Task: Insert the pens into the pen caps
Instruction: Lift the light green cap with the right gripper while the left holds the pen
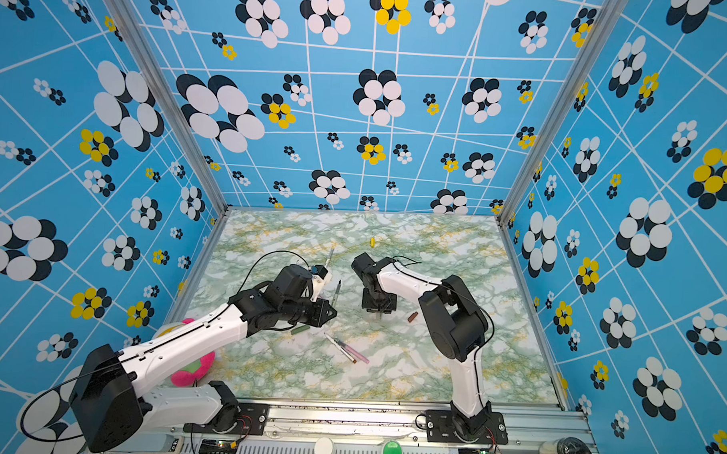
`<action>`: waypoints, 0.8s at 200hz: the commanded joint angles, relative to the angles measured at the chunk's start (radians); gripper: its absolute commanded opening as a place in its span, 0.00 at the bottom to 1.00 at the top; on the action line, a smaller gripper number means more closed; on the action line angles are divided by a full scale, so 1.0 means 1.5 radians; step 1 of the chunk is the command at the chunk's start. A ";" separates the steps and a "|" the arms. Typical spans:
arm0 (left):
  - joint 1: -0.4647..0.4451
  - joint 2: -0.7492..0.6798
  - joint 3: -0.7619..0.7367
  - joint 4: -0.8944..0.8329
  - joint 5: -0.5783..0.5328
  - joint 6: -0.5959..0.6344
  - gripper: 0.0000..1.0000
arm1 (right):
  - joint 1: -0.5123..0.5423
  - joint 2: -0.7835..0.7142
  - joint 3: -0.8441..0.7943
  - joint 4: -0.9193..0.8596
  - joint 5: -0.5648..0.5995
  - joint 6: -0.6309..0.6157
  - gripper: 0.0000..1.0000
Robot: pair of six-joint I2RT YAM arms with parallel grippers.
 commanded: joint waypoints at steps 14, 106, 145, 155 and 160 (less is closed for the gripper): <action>-0.004 -0.001 -0.011 0.012 -0.008 0.005 0.00 | -0.002 0.001 -0.034 0.017 -0.019 0.013 0.22; -0.010 0.018 -0.029 0.075 0.027 0.002 0.00 | -0.040 -0.074 -0.007 0.008 -0.022 0.003 0.13; -0.025 0.033 -0.030 0.108 0.041 0.003 0.00 | -0.070 -0.126 0.020 0.007 -0.042 0.000 0.13; -0.030 0.038 -0.032 0.118 0.045 0.003 0.00 | -0.075 -0.141 0.024 0.014 -0.053 0.003 0.13; -0.031 0.041 -0.033 0.122 0.047 0.003 0.00 | -0.078 -0.149 0.025 0.018 -0.057 0.006 0.13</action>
